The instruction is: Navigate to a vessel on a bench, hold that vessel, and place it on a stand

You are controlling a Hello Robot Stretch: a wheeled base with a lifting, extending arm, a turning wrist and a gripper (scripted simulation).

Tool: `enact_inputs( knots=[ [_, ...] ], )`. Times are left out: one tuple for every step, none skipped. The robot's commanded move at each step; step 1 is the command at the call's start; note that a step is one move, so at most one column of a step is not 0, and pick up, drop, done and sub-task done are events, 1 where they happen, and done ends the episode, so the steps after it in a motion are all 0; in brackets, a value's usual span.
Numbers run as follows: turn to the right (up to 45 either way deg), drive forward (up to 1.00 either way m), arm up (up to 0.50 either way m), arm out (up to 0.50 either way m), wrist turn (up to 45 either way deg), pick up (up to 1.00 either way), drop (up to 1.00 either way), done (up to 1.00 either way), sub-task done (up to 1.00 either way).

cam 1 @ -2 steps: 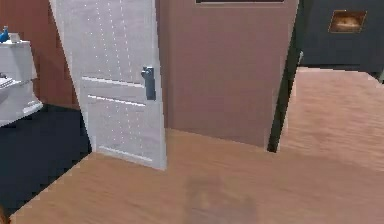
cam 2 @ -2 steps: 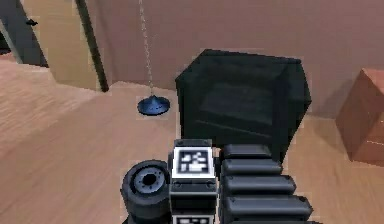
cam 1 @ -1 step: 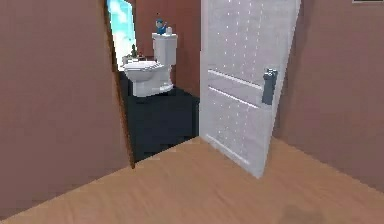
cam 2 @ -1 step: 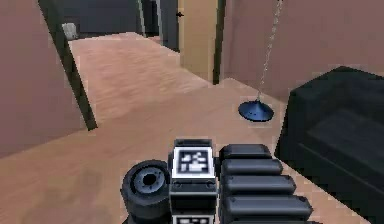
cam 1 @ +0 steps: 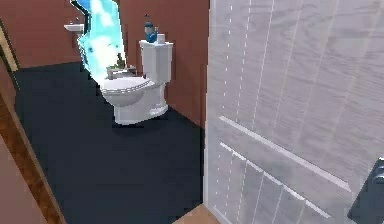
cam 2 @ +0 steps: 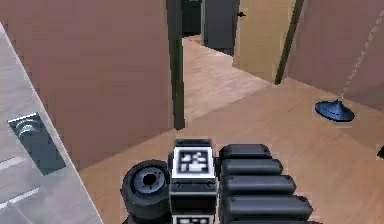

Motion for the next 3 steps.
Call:
enact_inputs(
  knots=[
    [0.0,0.30,0.00,0.00,0.0,0.00,0.00,0.00,0.00],
    [0.0,0.55,0.00,0.00,0.0,0.00,0.00,0.00,0.00],
    [-39.0,0.00,0.00,0.00,0.0,0.00,0.00,0.00,0.00]
  ],
)
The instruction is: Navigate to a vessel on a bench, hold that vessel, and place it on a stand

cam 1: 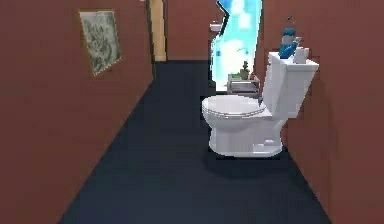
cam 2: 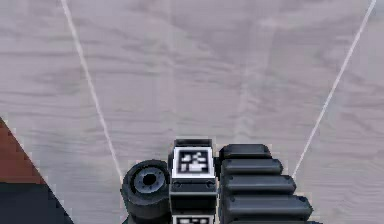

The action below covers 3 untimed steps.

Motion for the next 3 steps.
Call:
enact_inputs(
  knots=[
    [0.0,0.30,0.00,0.00,0.0,0.00,0.00,0.00,0.00],
    [-9.0,0.00,0.00,0.00,0.0,0.00,0.00,0.00,0.00],
    [0.0,1.00,0.00,0.00,0.0,0.00,0.00,0.00,0.00]
  ],
)
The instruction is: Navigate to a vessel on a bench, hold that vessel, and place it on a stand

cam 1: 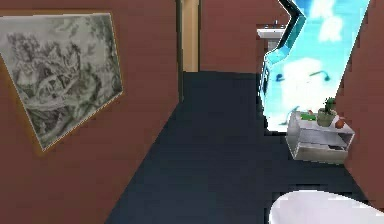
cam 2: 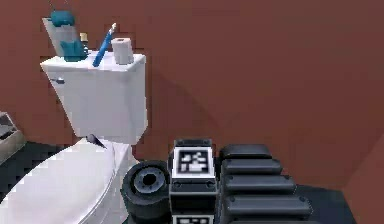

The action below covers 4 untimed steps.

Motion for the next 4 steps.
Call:
enact_inputs(
  knots=[
    [0.0,0.50,0.00,0.00,0.0,0.00,0.00,0.00,0.00],
    [9.0,0.00,0.00,0.00,0.0,0.00,0.00,0.00,0.00],
    [0.0,0.45,0.00,0.00,0.0,0.00,0.00,0.00,0.00],
    [27.0,0.00,0.00,0.00,0.0,0.00,0.00,0.00,0.00]
  ],
)
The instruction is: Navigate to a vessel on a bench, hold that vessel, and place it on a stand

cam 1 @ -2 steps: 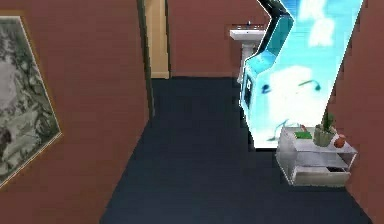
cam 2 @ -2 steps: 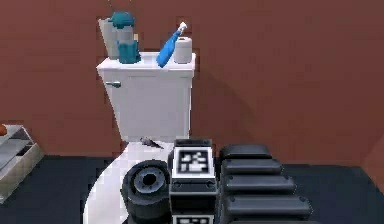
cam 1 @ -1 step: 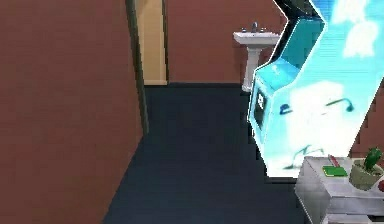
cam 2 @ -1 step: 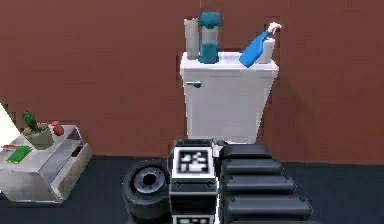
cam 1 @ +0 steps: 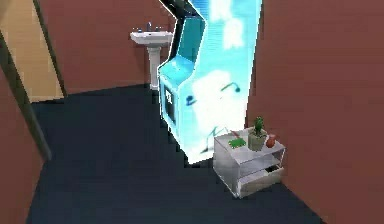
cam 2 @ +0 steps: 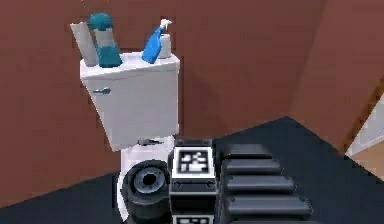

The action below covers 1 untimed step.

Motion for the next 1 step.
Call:
enact_inputs(
  knots=[
    [0.0,0.85,0.00,0.00,0.0,0.00,0.00,0.00,0.00]
  ],
)
